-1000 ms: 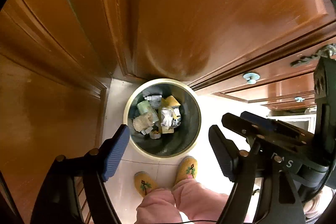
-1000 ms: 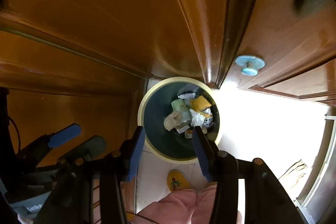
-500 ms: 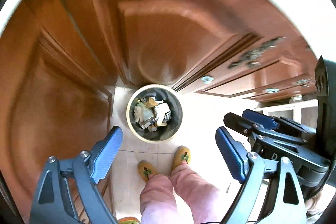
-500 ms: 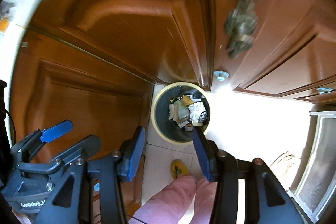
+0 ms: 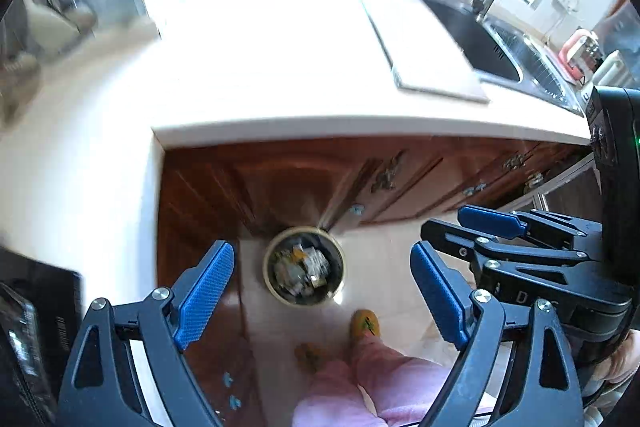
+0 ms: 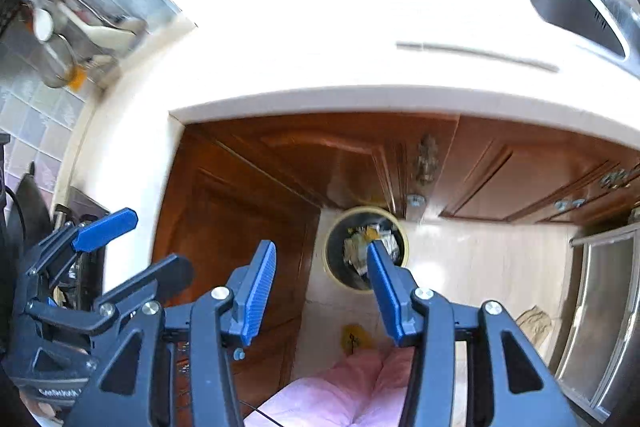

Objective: Collect trash
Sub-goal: 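Raise both open tools back up to the counter, then grasp the green-white milk carton with the left tool while the right tool grasps the crumpled foil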

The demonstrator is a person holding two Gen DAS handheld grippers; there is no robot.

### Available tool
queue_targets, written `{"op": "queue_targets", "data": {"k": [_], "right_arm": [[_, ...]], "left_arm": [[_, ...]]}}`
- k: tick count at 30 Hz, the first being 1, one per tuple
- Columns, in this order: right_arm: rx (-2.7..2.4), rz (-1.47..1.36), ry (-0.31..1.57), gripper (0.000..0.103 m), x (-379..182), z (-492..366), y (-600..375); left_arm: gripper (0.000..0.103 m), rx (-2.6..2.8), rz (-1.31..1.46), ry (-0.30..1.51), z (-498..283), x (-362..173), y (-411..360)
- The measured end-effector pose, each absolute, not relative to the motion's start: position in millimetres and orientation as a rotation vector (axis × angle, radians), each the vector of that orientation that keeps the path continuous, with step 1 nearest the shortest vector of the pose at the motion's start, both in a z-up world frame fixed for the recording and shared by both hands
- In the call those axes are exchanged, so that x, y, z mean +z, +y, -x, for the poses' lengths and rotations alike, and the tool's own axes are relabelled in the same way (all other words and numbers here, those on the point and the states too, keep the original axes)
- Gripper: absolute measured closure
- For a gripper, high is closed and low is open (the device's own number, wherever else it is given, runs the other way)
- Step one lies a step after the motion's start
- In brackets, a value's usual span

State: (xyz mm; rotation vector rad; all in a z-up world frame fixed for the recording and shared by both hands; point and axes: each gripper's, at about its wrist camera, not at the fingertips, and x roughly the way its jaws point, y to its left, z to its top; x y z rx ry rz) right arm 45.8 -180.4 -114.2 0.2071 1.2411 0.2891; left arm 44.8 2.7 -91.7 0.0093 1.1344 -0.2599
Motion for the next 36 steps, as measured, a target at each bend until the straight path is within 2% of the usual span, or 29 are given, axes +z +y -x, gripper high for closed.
{"op": "queue_targets", "data": {"k": [7, 12, 24, 36], "right_arm": [[0.29, -0.231, 1.114, 0.052, -61.5, -31.6, -178.9], [0.29, -0.241, 1.027, 0.051, -31.6, -29.4, -179.2], [0.293, -0.239, 0.869, 0.051, 24.1, -65.9, -182.8], [0.35, -0.266, 0.841, 0.049, 39.8, -187.3, -209.5]], "left_arm": [[0.014, -0.241, -0.066, 0.957, -32.6, -11.1, 8.7], [0.014, -0.236, -0.081, 0.878, -32.0, 18.6, 16.8], [0.014, -0.216, -0.1, 0.771, -72.4, 53.2, 14.9], [0.014, -0.141, -0.103, 0.754, -197.2, 68.2, -7.4]]}}
